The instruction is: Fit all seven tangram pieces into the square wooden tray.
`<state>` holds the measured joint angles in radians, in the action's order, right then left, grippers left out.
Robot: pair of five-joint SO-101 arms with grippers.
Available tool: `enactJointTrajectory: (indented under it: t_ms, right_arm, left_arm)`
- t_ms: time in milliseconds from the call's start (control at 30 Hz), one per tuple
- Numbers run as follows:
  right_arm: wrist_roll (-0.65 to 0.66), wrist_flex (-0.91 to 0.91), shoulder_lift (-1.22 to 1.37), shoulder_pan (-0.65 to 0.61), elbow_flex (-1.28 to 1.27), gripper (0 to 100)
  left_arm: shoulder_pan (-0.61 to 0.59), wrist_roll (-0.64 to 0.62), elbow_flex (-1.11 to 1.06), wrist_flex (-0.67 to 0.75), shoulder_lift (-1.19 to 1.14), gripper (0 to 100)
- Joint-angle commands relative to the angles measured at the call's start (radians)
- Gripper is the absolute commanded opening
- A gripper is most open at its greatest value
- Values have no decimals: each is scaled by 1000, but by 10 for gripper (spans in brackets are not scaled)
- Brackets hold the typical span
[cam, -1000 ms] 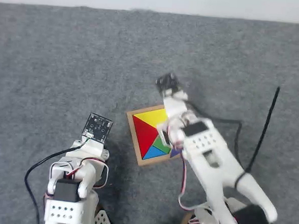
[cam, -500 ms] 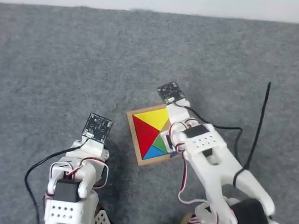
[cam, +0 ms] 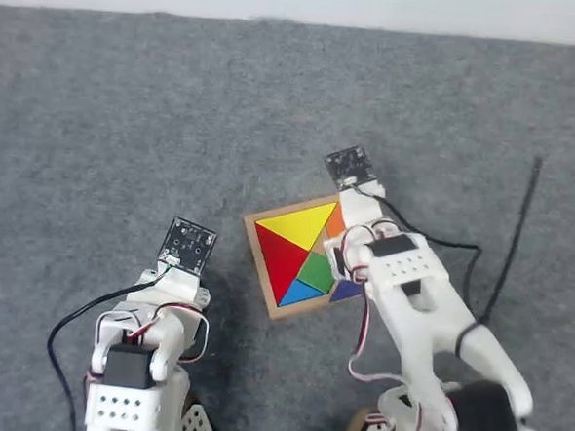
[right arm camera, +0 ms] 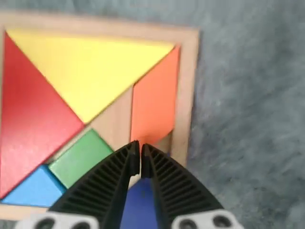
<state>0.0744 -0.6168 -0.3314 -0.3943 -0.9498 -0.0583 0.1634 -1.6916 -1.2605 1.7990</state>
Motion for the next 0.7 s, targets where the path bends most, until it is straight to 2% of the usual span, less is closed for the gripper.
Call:
enactJointTrajectory:
  t_ms: [0, 167, 333, 667]
  right_arm:
    - [5, 24, -196, 13, -35, 6]
    - [14, -102, -386, 10, -121, 6]
    - [64, -292, -410, 7, -130, 6]
    - [97, -298, -409, 7, -170, 6]
  left_arm:
    - [-5, 8, 10, -3, 17, 22]
    - [-5, 8, 10, -3, 17, 22]
    - [-5, 8, 10, -3, 17, 22]
    - [-5, 8, 10, -3, 17, 22]
